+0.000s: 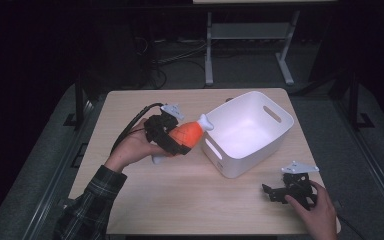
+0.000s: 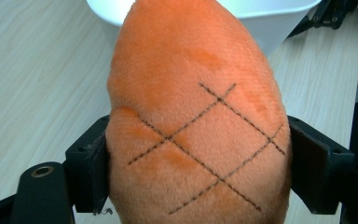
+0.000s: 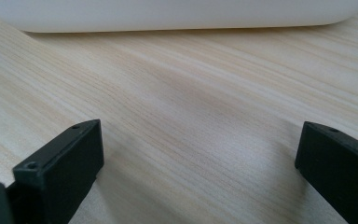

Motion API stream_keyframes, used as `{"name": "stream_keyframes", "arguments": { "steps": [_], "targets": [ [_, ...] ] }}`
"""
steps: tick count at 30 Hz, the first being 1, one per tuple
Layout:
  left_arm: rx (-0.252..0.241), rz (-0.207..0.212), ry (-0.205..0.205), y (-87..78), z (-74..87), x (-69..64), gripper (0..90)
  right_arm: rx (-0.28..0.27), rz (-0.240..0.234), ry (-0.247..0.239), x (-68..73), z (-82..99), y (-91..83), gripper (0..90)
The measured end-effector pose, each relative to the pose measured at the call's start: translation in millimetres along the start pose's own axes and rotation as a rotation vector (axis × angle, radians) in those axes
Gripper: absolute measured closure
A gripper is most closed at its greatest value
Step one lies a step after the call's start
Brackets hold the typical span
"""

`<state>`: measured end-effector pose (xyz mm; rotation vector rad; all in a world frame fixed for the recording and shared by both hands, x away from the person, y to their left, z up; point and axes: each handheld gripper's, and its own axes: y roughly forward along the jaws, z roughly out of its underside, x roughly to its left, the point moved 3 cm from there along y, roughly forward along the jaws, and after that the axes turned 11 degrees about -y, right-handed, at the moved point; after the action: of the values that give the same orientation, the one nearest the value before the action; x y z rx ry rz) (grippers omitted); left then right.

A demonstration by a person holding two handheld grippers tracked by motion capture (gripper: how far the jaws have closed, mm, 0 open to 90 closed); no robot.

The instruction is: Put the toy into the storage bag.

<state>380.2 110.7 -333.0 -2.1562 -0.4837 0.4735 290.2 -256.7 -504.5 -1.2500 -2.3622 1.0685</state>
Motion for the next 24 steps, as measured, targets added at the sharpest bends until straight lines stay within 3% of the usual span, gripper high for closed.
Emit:
{"name": "stream_keyframes", "arguments": {
  "steps": [24],
  "targets": [
    [-0.007, 0.005, 0.022, 14.3, -48.0, 4.5, 19.6, 0.000, -0.001, 0.001, 0.1, -0.1, -0.1, 0.6]
  ]
}}
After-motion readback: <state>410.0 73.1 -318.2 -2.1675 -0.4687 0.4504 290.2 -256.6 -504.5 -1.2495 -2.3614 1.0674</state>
